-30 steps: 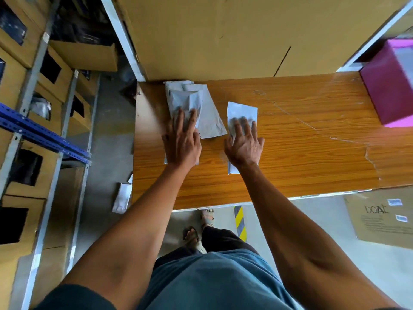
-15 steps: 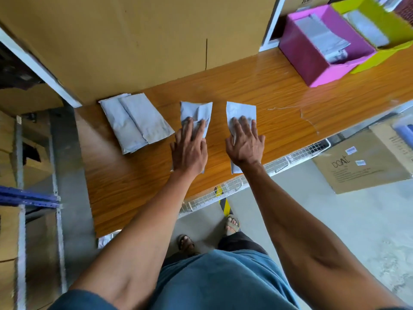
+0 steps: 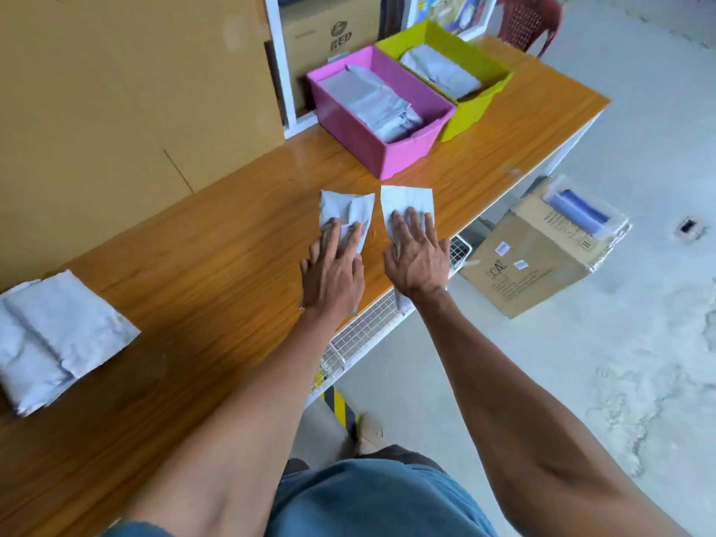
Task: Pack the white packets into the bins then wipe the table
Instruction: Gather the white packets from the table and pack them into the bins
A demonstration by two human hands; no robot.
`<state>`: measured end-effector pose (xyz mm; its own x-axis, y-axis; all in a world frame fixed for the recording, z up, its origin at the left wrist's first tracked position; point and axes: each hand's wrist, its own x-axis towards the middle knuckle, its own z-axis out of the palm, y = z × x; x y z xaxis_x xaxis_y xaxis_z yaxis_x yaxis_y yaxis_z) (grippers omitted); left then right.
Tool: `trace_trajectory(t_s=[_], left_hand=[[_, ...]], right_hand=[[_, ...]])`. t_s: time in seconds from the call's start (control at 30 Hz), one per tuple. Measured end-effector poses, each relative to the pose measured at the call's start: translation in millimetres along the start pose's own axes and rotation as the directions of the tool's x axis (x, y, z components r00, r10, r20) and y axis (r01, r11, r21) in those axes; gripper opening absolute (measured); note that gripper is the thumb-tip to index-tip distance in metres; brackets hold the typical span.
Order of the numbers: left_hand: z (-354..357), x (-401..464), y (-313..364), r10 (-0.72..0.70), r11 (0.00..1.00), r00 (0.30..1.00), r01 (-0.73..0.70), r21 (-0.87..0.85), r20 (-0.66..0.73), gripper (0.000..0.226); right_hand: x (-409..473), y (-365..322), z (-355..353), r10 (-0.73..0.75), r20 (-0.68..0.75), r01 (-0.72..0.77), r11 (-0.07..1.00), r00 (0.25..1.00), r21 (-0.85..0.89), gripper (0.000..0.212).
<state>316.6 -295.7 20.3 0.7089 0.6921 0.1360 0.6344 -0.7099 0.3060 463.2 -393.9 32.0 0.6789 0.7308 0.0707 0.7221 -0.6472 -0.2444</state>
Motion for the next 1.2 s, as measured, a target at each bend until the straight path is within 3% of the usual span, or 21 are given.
trace_trajectory(t_s=[0.37, 0.83, 1.2], left_hand=[[35.1, 117.8, 130.3, 0.207, 0.977, 0.978, -0.207, -0.039, -0.027, 0.06], [58.7, 361.5, 228.6, 0.074, 0.987, 0.986, -0.093, -0.129, -0.147, 0.06], [77.8, 499.0, 216.5, -0.104, 0.989, 0.989, 0.092, -0.113, -0.107, 0.061]], right_hand=[[75.3, 124.7, -46.9, 0.144, -0.095, -0.147, 0.989, 0.985, -0.025, 0.067], [291.2, 205.9, -90.1, 0.122, -0.142, -0.134, 0.988, 0.982, -0.081, 0.062], [469.9, 210.4, -95.2, -0.03, -0.042, 0.027, 0.996, 0.999, -0.084, 0.067]])
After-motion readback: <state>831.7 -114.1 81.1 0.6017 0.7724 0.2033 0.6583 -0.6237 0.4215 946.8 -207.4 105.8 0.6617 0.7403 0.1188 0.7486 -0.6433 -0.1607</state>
